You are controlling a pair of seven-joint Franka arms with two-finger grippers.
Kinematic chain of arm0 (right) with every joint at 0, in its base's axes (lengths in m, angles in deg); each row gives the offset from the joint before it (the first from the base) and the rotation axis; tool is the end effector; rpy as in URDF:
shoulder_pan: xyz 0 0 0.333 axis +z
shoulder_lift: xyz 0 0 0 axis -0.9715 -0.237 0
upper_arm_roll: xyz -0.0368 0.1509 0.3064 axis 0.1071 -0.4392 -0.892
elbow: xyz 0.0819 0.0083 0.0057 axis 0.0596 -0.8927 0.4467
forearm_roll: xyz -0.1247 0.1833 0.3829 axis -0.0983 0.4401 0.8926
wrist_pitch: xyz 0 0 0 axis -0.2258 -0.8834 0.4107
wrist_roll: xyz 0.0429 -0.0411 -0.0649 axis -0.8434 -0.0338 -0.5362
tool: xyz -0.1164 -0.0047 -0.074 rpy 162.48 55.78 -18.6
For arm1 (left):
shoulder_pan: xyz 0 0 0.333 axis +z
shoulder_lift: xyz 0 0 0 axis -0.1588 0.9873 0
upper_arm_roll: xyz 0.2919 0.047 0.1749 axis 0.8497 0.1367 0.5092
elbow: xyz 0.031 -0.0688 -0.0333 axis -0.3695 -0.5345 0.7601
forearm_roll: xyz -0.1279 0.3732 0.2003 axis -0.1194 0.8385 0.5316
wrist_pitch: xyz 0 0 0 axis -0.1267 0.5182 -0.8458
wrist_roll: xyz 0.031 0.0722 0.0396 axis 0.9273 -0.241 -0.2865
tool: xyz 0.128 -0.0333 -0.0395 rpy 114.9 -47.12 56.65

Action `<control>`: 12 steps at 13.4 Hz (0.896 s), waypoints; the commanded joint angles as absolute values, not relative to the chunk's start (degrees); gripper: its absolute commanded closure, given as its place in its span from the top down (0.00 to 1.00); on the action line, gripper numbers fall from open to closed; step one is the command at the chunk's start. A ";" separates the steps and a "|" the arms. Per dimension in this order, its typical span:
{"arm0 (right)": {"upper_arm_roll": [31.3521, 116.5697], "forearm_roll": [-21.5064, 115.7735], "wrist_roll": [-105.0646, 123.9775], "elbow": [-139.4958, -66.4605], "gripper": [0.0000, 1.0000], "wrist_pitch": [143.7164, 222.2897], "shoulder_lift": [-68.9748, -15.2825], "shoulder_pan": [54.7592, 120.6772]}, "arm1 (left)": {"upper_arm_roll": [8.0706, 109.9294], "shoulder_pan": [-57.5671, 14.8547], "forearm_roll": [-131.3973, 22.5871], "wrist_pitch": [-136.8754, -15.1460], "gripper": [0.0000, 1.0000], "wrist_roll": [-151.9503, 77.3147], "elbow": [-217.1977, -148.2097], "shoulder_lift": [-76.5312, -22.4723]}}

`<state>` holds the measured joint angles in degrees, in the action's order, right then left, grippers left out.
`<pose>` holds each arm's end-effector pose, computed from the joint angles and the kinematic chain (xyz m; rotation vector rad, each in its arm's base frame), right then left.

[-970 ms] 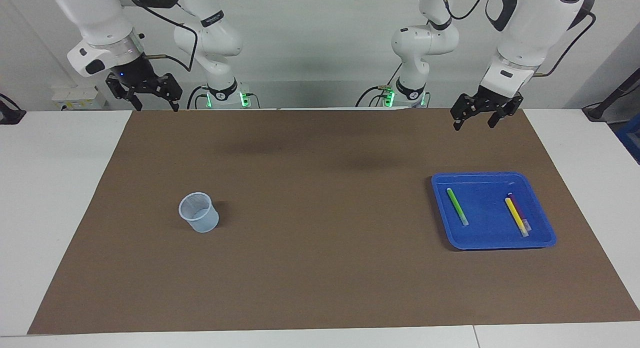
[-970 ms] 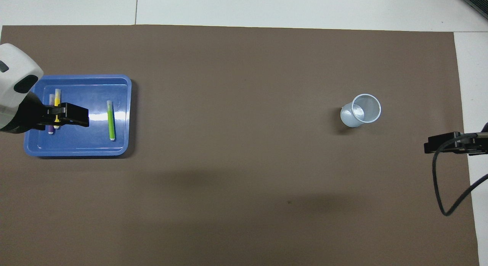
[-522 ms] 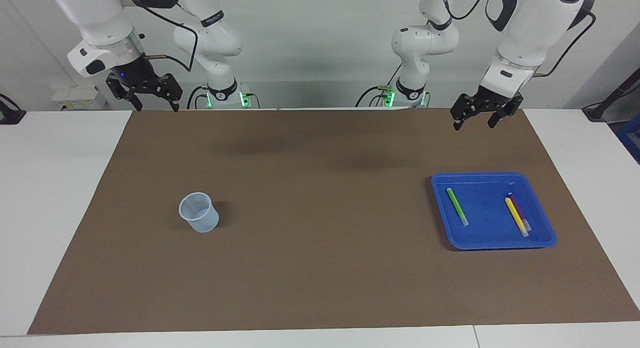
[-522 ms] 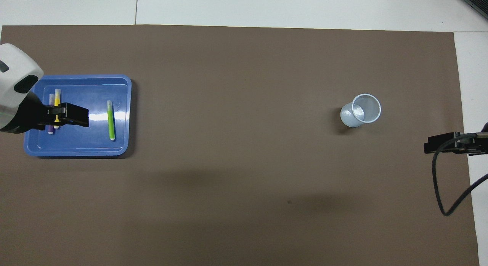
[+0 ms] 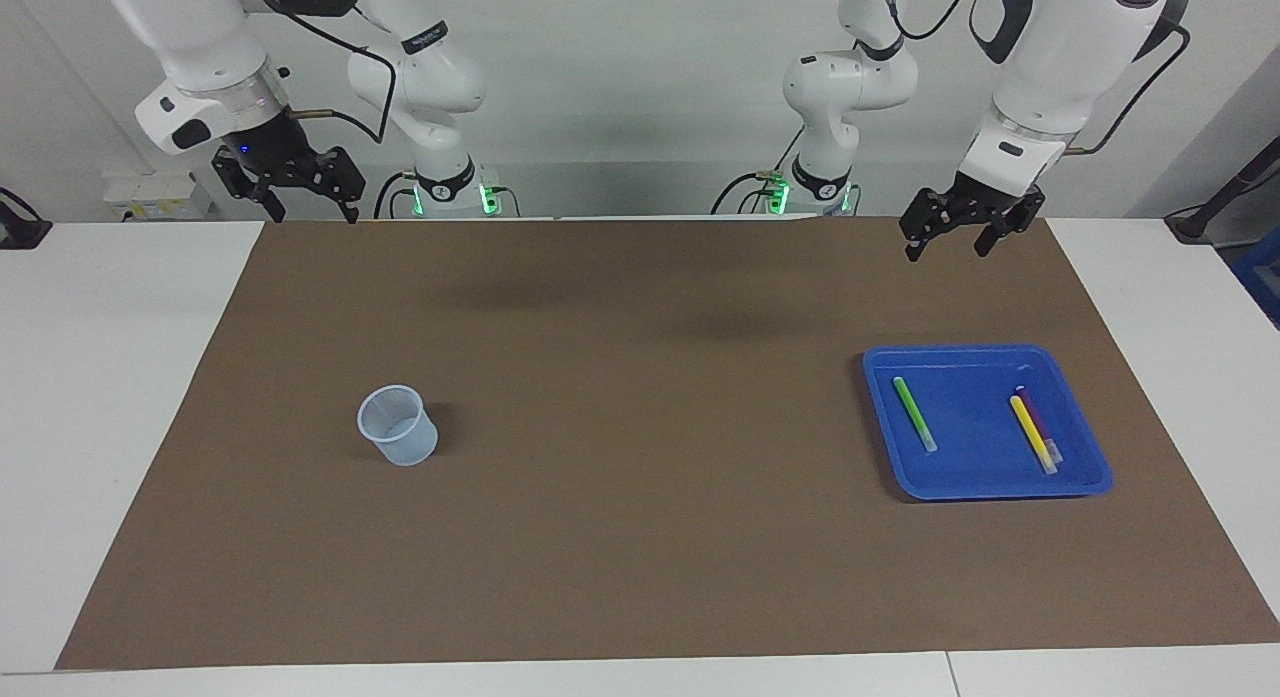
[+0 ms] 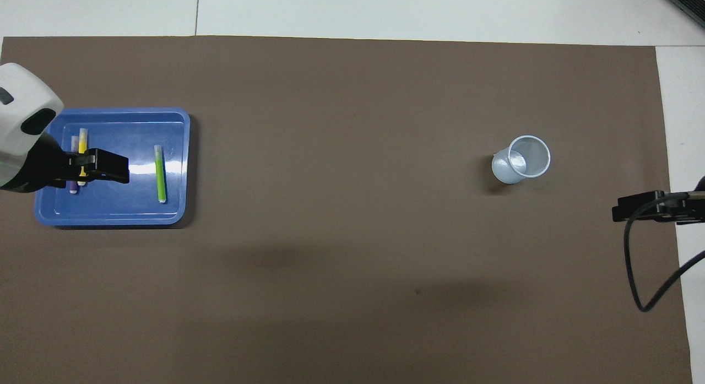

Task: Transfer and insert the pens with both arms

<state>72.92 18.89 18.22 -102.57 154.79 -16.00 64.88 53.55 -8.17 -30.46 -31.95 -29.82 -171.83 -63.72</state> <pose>0.5343 -0.0178 0.6078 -3.1233 0.1107 0.0888 0.5788 -0.0820 0.5956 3.1300 0.0149 0.0030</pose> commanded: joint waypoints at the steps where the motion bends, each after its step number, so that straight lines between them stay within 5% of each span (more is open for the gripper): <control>1: 72.90 17.69 17.02 -104.26 1.00 156.11 -14.48 64.78 | 54.12 -8.44 -31.11 -32.73 1.00 -29.17 -172.73 -64.48; 12: 73.25 17.16 14.73 -103.99 1.00 157.51 -14.39 63.29 | 54.29 -6.86 -30.76 -37.97 1.00 -32.42 -173.69 -64.75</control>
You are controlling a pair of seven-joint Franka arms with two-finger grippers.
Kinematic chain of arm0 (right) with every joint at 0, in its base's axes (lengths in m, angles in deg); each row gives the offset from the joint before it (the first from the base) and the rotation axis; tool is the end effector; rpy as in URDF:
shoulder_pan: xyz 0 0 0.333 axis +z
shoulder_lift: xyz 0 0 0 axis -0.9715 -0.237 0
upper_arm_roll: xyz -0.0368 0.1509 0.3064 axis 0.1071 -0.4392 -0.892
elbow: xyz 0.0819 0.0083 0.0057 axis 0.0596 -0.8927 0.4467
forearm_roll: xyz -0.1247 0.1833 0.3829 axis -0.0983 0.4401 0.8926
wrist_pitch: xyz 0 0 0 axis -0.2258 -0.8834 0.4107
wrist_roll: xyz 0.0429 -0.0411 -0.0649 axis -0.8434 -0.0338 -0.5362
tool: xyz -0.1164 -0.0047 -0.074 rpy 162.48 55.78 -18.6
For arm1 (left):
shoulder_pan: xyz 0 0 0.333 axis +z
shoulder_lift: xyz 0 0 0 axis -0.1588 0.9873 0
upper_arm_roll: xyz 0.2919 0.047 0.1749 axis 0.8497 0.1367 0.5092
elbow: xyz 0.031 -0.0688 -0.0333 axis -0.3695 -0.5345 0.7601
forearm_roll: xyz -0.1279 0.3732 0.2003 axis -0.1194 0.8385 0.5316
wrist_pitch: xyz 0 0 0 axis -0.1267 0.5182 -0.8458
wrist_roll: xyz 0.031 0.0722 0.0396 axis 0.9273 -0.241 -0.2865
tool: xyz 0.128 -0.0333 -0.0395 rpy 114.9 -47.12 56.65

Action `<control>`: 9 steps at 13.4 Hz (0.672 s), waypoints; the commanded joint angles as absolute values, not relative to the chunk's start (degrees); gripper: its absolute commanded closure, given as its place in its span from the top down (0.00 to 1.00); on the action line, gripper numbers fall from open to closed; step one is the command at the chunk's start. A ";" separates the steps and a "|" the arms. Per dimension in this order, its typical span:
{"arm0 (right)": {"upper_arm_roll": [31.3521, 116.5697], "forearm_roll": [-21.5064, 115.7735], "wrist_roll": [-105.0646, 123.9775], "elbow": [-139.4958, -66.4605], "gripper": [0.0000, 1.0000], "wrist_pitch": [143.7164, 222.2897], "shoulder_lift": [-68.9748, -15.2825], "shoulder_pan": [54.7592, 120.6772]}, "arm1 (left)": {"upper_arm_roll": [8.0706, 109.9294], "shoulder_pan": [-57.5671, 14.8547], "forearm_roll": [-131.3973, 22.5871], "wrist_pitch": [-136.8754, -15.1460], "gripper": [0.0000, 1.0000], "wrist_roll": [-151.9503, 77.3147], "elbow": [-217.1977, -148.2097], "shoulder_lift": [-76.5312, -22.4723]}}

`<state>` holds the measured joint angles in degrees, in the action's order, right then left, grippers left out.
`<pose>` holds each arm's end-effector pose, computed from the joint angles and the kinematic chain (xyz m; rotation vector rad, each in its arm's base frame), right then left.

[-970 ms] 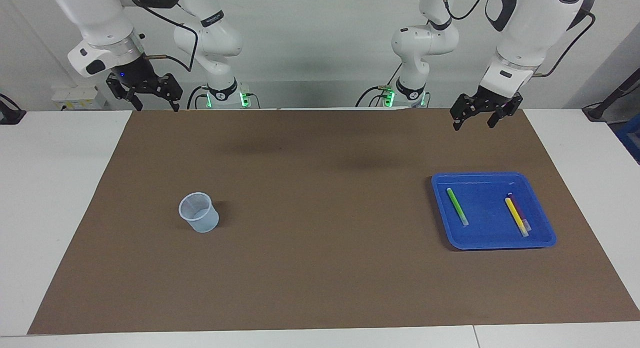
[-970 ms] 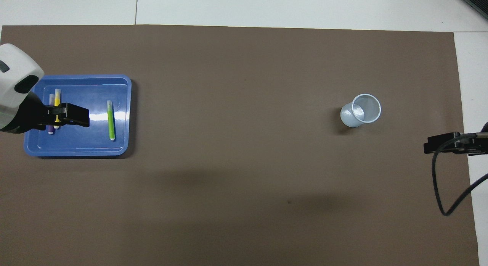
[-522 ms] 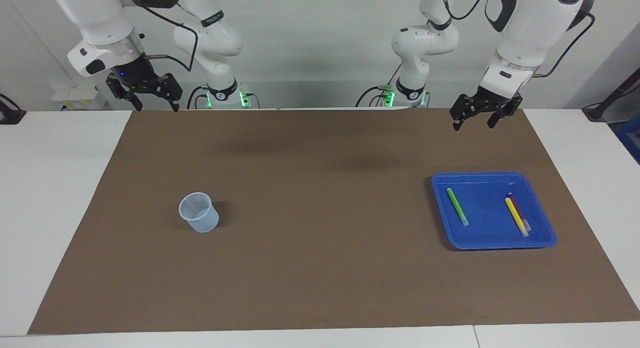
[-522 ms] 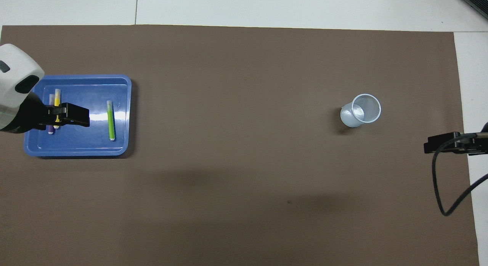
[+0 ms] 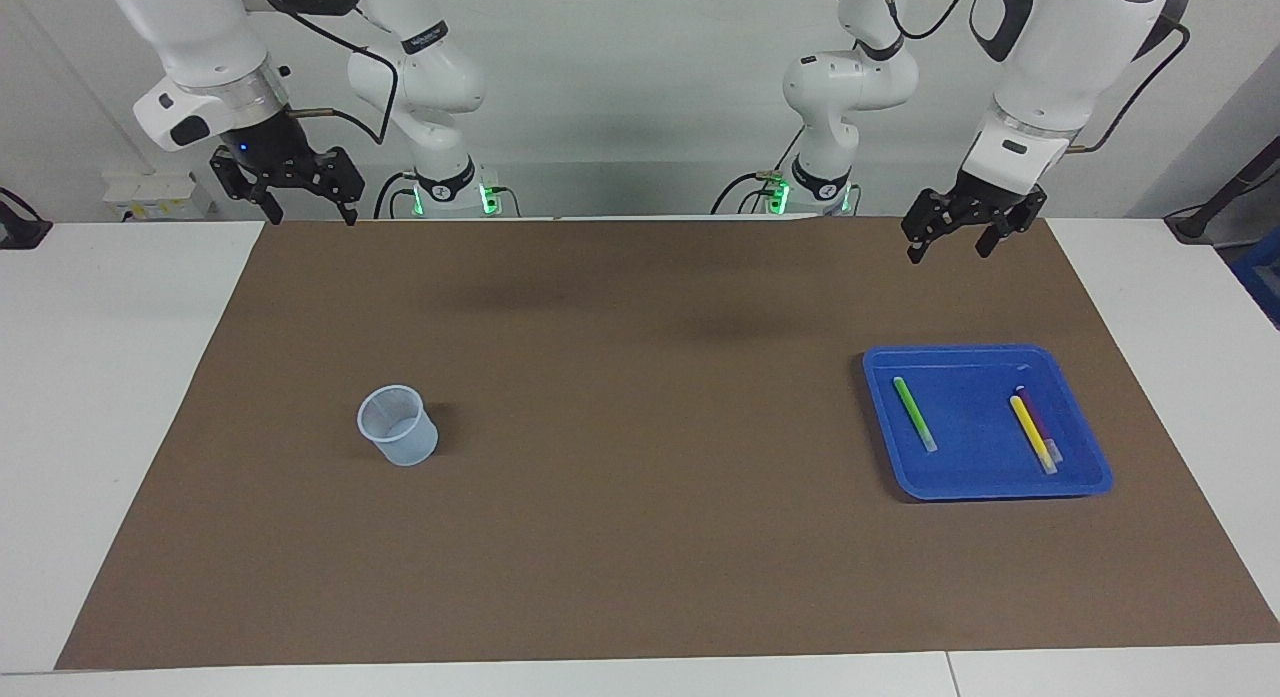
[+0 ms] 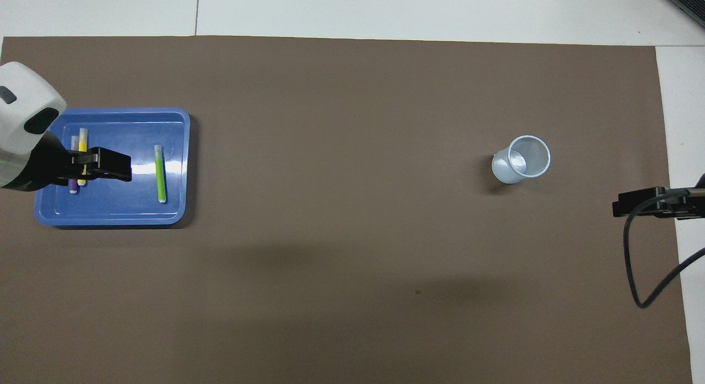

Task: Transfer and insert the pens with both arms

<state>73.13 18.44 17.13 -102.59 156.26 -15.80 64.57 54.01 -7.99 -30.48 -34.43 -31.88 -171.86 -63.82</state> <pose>0.5367 -0.0240 0.6116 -3.1327 0.0953 0.0440 0.5850 -0.0761 0.6004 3.1208 0.0888 0.0715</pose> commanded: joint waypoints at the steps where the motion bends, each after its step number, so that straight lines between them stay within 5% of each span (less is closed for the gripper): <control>1: 73.16 17.16 15.08 -103.99 1.00 157.69 -14.39 63.89 | 54.29 -6.33 -30.76 -39.04 1.00 -32.33 -173.96 -64.49; 9: 73.51 17.16 10.52 -104.08 1.00 157.95 -14.39 62.50 | 54.38 -4.84 -29.27 -51.23 1.00 -30.50 -177.64 -54.22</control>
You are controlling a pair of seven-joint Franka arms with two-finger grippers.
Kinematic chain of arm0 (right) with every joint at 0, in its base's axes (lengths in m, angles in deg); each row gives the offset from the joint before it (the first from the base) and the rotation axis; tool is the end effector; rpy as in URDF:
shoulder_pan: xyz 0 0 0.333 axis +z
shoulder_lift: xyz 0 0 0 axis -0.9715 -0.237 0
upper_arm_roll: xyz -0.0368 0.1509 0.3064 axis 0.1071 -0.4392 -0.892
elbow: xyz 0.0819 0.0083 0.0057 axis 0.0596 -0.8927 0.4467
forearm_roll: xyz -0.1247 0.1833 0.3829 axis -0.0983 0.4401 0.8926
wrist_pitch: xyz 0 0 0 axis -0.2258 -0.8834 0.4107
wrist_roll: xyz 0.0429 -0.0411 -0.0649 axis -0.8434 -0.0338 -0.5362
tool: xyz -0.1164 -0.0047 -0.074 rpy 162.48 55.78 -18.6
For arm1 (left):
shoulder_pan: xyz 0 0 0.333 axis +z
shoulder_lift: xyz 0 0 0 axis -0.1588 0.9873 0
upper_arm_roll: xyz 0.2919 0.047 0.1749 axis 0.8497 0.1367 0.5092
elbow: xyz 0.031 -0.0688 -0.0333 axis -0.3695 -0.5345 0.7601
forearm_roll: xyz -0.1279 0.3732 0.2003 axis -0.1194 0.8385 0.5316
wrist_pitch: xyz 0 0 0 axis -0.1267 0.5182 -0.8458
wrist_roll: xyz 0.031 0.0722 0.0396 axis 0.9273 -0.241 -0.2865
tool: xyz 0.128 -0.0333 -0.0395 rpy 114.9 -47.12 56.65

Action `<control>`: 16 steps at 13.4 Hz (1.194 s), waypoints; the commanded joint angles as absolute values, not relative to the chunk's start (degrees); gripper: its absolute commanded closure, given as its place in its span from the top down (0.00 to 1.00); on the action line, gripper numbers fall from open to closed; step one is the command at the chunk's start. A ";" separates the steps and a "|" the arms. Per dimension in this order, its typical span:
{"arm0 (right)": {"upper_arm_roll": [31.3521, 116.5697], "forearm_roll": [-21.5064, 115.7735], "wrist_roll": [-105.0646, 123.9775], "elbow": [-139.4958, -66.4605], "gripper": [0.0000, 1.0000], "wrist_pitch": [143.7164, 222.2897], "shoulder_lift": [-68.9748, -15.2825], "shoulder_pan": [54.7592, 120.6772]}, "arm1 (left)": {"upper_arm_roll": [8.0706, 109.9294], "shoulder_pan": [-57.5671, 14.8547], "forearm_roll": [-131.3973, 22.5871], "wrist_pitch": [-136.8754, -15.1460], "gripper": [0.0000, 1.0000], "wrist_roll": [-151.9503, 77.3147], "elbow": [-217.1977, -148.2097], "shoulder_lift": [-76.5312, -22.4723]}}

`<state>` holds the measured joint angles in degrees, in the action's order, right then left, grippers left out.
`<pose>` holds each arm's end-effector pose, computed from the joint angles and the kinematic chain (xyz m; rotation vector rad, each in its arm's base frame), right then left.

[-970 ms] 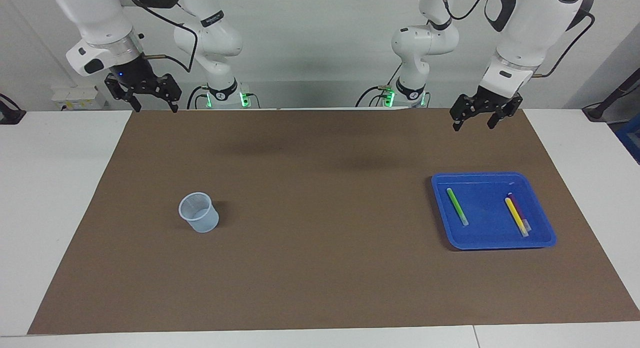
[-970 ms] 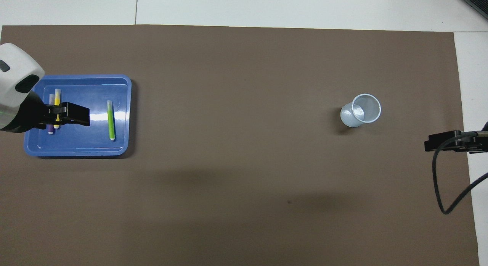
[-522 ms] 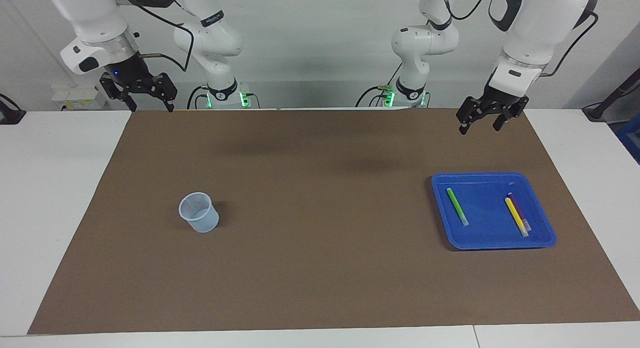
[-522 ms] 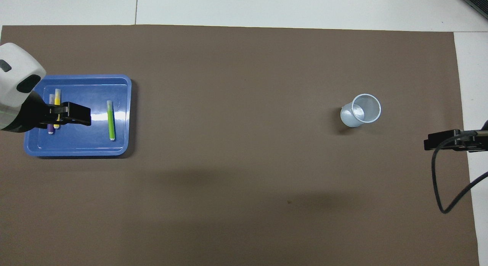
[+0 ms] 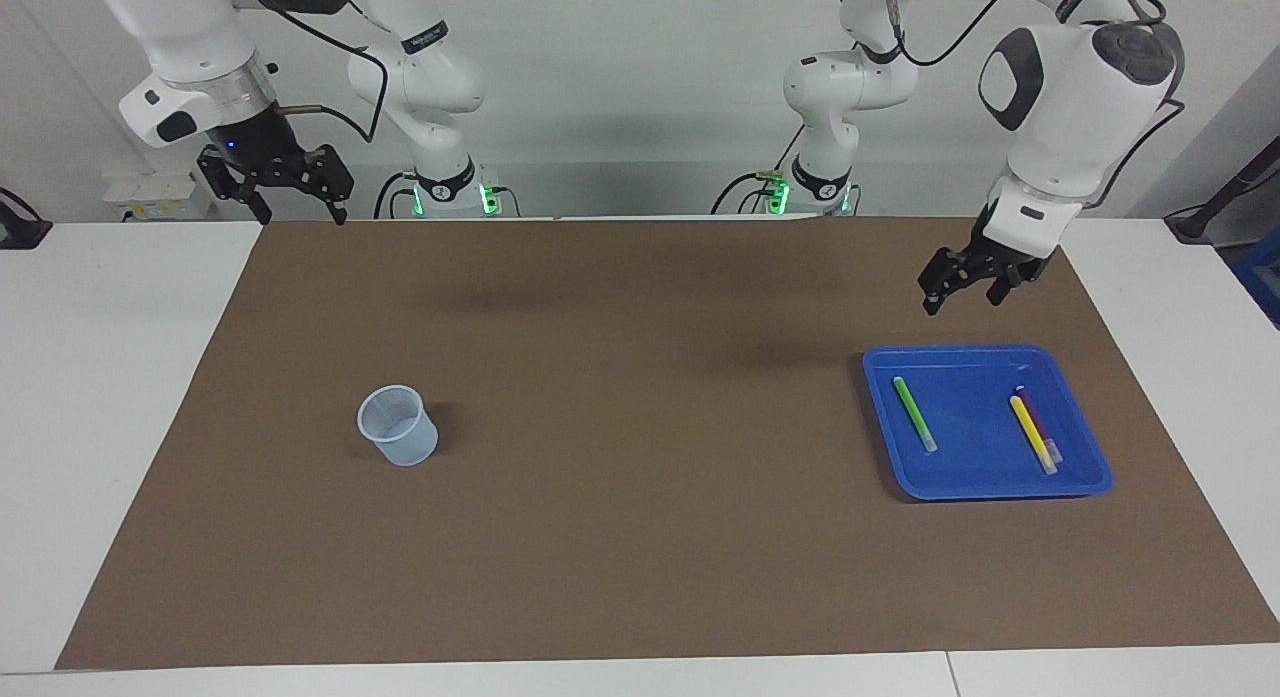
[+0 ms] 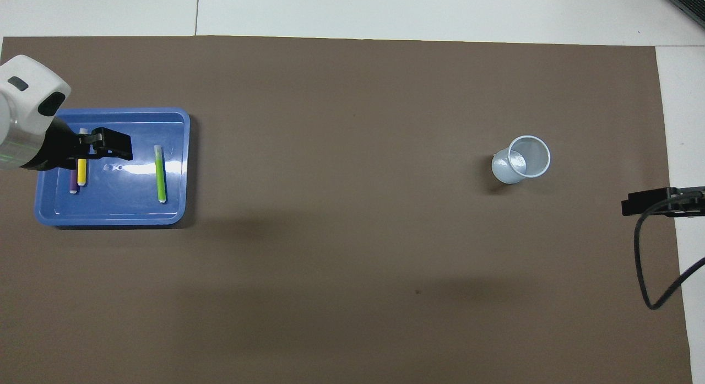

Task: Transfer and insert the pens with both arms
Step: 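Move the left gripper over the green pen in the tray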

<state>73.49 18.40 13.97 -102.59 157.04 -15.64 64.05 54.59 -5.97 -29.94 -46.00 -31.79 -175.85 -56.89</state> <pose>0.5373 -0.0326 0.6144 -3.1343 0.0328 0.0177 0.6330 -0.0476 0.5087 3.1105 0.1596 0.0900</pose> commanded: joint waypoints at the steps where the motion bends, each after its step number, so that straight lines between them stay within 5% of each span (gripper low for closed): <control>1: 73.60 17.16 10.86 -104.34 1.00 157.95 -14.22 62.49 | 54.38 -3.96 -29.27 -55.01 1.00 -28.83 -179.66 -52.98; 12: 73.69 17.07 10.69 -104.34 1.00 156.55 -13.87 62.76 | 54.29 -2.98 -27.51 -73.14 1.00 -26.71 -185.82 -42.17; 16: 73.69 17.07 10.51 -104.52 1.00 154.02 -13.61 62.32 | 54.38 -2.90 -27.42 -73.42 1.00 -25.74 -187.59 -42.34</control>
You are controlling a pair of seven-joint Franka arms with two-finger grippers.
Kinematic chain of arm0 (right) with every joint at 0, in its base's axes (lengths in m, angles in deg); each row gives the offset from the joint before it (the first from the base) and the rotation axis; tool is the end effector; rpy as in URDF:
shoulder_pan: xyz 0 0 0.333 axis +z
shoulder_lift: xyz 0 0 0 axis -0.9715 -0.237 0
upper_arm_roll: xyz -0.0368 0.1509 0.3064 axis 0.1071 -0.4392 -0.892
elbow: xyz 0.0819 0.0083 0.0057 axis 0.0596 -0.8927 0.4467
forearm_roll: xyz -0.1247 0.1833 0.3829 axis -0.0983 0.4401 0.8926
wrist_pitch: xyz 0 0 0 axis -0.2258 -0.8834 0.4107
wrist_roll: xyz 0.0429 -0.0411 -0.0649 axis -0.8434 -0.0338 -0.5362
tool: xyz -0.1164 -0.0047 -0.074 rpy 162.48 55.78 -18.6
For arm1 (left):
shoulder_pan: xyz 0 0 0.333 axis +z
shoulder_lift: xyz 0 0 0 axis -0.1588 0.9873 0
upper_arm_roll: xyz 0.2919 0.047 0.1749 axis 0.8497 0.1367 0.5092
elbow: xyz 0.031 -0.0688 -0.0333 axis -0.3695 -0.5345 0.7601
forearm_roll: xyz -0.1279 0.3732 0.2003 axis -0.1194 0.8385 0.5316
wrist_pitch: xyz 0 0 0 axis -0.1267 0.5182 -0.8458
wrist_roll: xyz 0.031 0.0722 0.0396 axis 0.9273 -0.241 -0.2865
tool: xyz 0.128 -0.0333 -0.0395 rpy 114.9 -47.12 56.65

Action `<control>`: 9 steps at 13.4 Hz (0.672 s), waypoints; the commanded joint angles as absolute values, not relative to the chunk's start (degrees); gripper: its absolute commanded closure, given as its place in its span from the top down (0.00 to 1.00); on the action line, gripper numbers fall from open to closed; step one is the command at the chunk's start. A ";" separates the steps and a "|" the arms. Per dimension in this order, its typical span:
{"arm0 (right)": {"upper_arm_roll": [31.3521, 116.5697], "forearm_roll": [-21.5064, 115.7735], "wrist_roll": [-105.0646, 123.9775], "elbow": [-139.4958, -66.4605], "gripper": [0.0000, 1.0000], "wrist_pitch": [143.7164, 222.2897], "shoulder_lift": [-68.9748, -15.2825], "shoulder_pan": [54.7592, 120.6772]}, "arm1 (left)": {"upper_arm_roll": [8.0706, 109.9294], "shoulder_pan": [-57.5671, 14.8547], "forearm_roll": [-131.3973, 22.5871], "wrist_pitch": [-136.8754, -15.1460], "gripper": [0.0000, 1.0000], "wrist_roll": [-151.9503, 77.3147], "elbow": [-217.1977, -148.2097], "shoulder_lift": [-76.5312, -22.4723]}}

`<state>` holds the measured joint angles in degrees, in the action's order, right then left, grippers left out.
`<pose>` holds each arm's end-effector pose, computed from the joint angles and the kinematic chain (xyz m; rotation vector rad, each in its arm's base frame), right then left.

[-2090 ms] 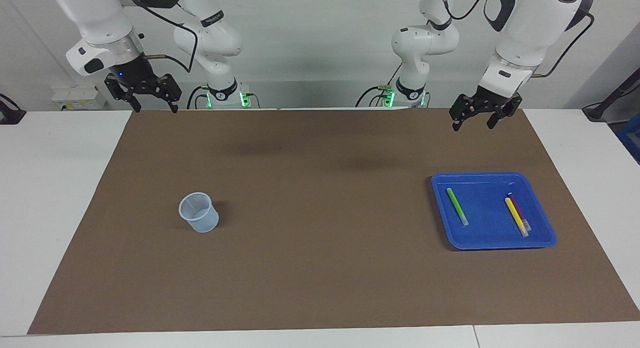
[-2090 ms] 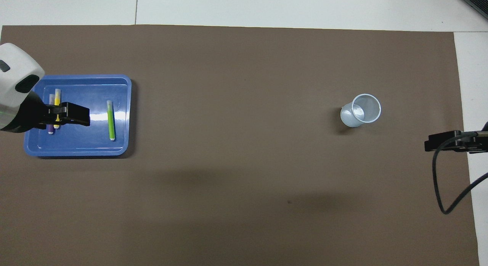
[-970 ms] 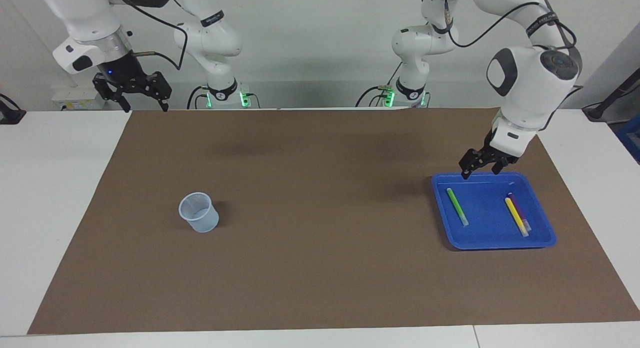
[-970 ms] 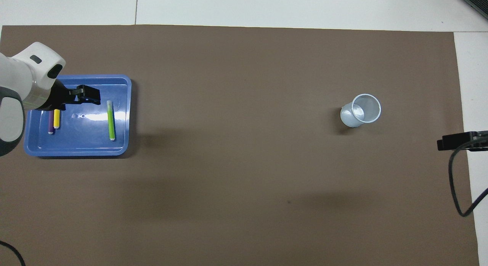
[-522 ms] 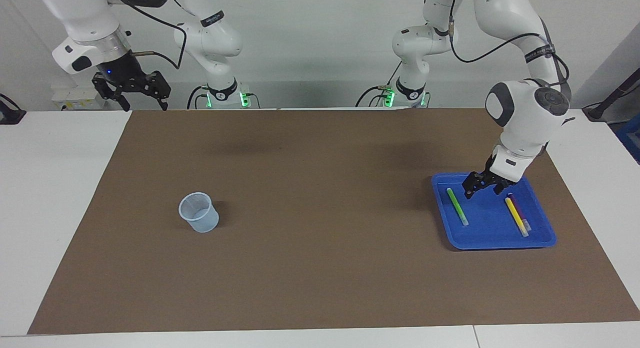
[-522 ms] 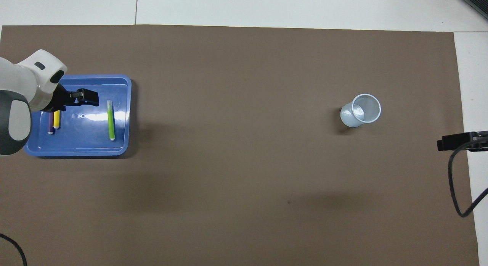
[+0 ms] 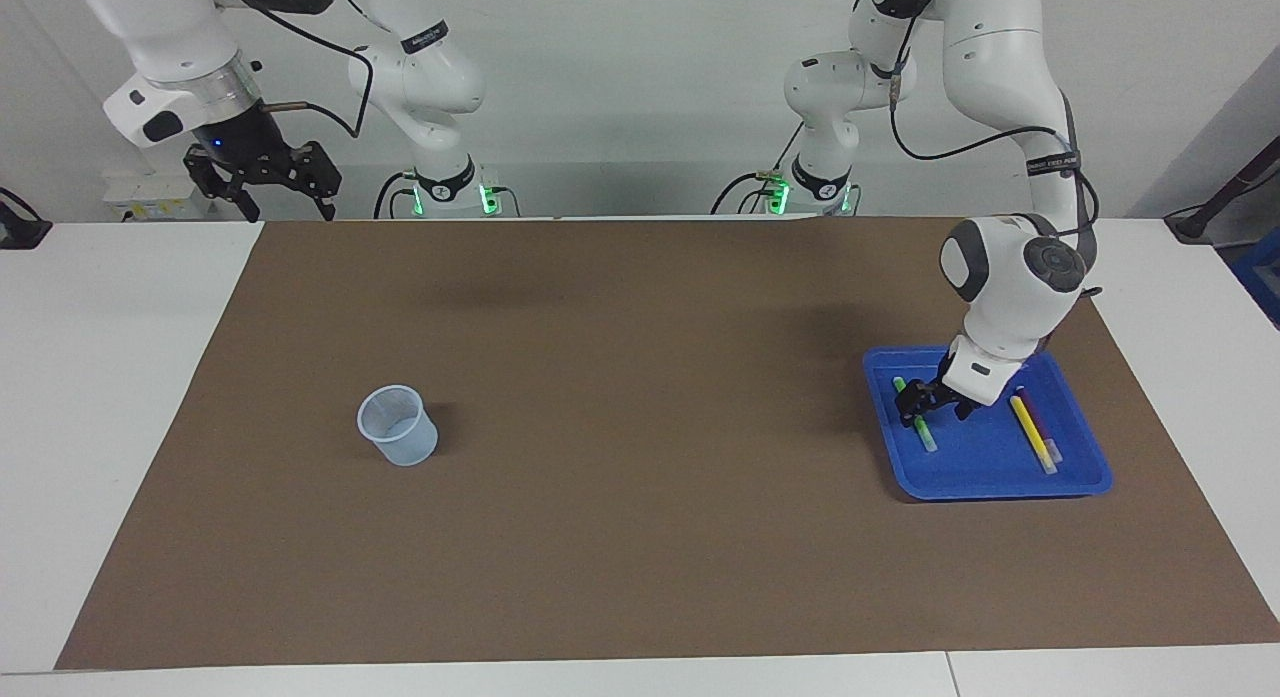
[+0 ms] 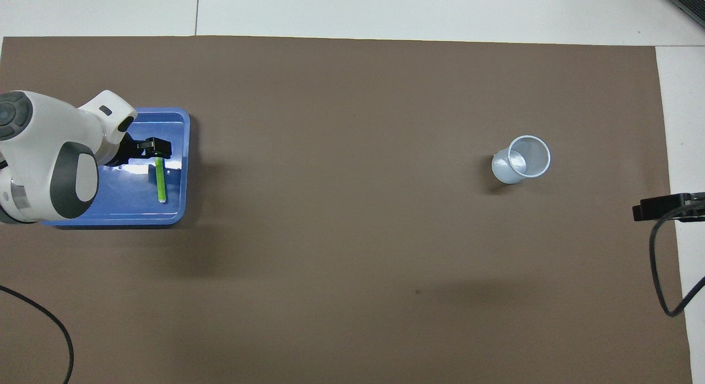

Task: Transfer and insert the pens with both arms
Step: 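Move the left gripper over the green pen in the tray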

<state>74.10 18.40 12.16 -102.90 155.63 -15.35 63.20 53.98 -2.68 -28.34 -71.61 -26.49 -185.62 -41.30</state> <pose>0.5310 -0.0460 0.6123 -3.1297 0.0229 0.0556 0.6670 -0.0155 0.2862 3.1029 0.0795 0.1023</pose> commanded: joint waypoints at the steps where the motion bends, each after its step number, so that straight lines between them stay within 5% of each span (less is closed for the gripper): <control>1: 73.69 17.07 10.60 -104.52 1.00 152.17 -13.43 62.75 | 54.38 -2.73 -27.25 -73.59 1.00 -25.13 -187.59 -42.16; 9: 73.78 17.07 6.22 -104.52 1.00 151.54 -13.25 62.23 | 54.38 -2.99 -27.25 -75.26 0.95 -25.57 -190.13 -41.98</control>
